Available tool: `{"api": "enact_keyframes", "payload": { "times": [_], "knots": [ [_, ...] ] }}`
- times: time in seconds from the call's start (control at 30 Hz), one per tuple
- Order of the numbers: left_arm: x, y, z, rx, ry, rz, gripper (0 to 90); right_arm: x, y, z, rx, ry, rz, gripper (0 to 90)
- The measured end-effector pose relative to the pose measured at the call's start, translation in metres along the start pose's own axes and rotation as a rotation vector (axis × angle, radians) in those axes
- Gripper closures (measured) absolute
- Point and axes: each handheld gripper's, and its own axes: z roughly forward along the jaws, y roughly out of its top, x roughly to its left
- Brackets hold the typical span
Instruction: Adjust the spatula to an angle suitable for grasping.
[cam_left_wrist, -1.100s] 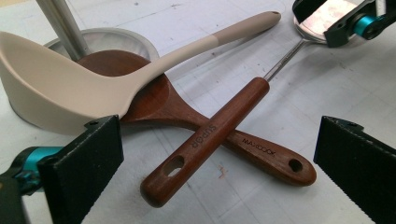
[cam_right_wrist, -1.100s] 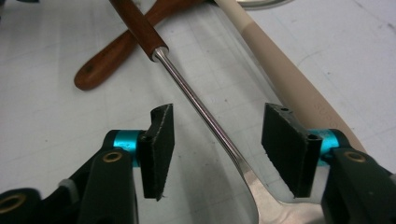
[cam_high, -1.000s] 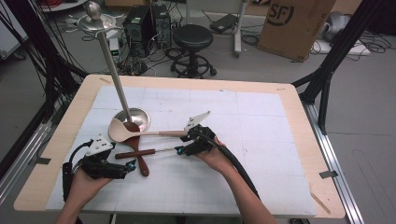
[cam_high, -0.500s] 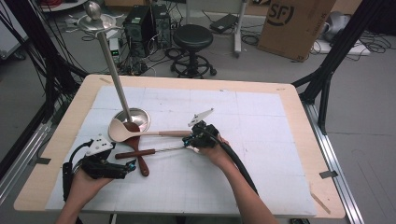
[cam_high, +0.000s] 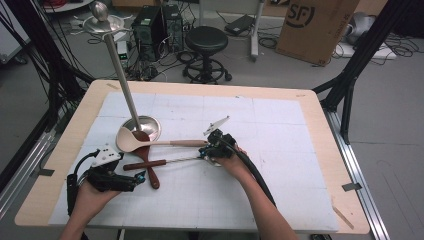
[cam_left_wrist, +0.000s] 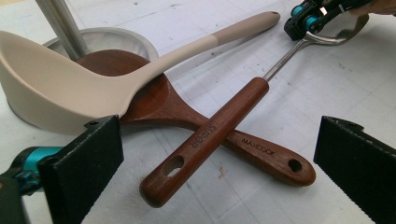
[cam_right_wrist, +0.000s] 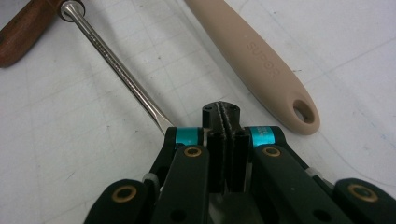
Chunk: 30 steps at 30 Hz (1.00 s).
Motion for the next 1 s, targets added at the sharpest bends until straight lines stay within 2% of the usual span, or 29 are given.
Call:
{"api": "enact_keyframes", "payload": {
  "times": [0.27, 0.53, 0.93, 1.0],
  "knots": [
    [0.0001, 0.0001, -0.0002, 0.001, -0.002, 0.002, 2.0, -0.0004, -0.0019, -0.0034, 0.014, -0.001, 0.012, 89.4],
    [-0.0002, 0.0002, -0.0001, 0.002, -0.002, 0.005, 2.0, 0.0018, -0.0023, -0.0034, 0.017, 0.001, -0.006, 89.4],
    [-0.0007, 0.0001, 0.0003, 0.001, -0.005, 0.003, 2.0, -0.0004, -0.0022, -0.0042, 0.011, -0.030, -0.001, 89.5],
    [-0.0003, 0.0002, 0.0002, 0.004, -0.005, 0.006, 2.0, -0.0003, -0.0019, -0.0039, 0.011, -0.042, -0.016, 89.6]
  ]
}}
